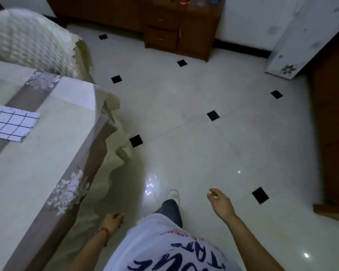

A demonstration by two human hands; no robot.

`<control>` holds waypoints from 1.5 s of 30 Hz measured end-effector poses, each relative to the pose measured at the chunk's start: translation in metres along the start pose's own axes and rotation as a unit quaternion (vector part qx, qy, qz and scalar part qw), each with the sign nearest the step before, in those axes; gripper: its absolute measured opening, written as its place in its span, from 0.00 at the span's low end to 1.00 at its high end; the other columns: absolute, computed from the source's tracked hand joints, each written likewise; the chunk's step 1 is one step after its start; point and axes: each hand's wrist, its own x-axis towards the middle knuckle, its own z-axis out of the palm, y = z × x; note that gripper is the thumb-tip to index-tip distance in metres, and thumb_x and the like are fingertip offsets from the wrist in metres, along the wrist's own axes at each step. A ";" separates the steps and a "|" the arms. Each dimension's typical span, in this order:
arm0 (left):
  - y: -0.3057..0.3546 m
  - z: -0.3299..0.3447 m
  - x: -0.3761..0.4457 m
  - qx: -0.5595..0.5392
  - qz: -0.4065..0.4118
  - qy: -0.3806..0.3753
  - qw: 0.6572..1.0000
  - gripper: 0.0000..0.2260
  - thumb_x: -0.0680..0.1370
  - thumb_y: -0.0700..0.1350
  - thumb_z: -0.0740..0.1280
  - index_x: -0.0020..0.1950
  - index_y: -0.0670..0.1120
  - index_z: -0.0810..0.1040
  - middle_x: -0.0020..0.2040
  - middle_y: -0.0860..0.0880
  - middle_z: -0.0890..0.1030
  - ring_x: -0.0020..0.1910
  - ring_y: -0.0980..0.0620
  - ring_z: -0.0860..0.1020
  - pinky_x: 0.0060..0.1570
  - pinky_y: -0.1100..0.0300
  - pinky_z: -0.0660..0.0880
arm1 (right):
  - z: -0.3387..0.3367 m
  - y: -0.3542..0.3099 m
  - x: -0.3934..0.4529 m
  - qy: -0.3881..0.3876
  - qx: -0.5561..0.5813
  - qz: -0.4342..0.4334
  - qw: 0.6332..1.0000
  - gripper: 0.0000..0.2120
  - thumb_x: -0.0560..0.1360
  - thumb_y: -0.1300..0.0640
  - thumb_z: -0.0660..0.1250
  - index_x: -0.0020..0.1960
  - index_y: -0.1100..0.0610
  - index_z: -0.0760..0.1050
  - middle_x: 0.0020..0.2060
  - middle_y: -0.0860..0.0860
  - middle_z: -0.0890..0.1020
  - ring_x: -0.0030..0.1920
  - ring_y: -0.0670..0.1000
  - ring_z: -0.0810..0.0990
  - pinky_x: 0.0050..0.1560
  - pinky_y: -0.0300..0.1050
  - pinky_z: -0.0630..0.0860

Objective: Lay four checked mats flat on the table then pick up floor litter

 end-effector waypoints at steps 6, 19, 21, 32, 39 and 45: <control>0.130 -0.013 0.044 -0.023 0.059 0.001 0.998 0.10 0.79 0.42 0.60 0.40 0.42 0.76 0.40 0.42 0.78 0.43 0.46 0.75 0.48 0.56 0.71 | -0.041 -0.055 0.068 -0.025 -0.038 -0.014 0.999 0.19 0.79 0.54 0.58 0.68 0.58 0.67 0.67 0.58 0.72 0.65 0.55 0.72 0.64 0.42 0.66; 0.232 -0.037 0.072 -0.260 0.024 0.125 0.957 0.13 0.80 0.40 0.59 0.58 0.33 0.75 0.48 0.41 0.77 0.42 0.49 0.76 0.43 0.70 0.74 | -0.051 -0.230 0.230 -0.168 -0.196 -0.145 0.955 0.17 0.79 0.56 0.59 0.66 0.60 0.70 0.64 0.58 0.75 0.63 0.56 0.74 0.60 0.39 0.66; 0.220 -0.034 0.065 -0.303 -0.016 0.149 0.941 0.13 0.80 0.40 0.59 0.59 0.34 0.75 0.52 0.38 0.79 0.50 0.44 0.78 0.56 0.58 0.74 | -0.039 -0.271 0.250 -0.202 -0.225 -0.180 0.936 0.17 0.79 0.55 0.59 0.66 0.60 0.71 0.64 0.58 0.75 0.63 0.55 0.74 0.58 0.38 0.65; 0.208 -0.041 0.013 -0.457 -0.078 0.366 0.807 0.08 0.79 0.38 0.61 0.54 0.40 0.78 0.46 0.44 0.79 0.45 0.48 0.77 0.45 0.59 0.72 | 0.090 -0.465 0.222 -0.334 -0.245 -0.391 0.822 0.15 0.78 0.56 0.60 0.64 0.56 0.73 0.57 0.50 0.77 0.55 0.45 0.73 0.56 0.38 0.66; 0.202 -0.133 0.020 -0.457 -0.043 0.486 0.744 0.07 0.78 0.38 0.62 0.50 0.43 0.80 0.41 0.48 0.81 0.40 0.54 0.79 0.41 0.70 0.74 | 0.180 -0.519 0.158 -0.365 -0.182 -0.462 0.788 0.11 0.77 0.58 0.62 0.58 0.54 0.77 0.50 0.44 0.79 0.47 0.39 0.77 0.43 0.20 0.68; 0.169 -0.232 0.051 -0.407 -0.056 0.532 0.740 0.08 0.77 0.40 0.63 0.53 0.44 0.80 0.47 0.48 0.82 0.45 0.54 0.78 0.45 0.75 0.70 | 0.259 -0.550 0.123 -0.379 -0.222 -0.467 0.767 0.12 0.78 0.58 0.60 0.60 0.57 0.76 0.55 0.50 0.79 0.51 0.45 0.75 0.50 0.29 0.69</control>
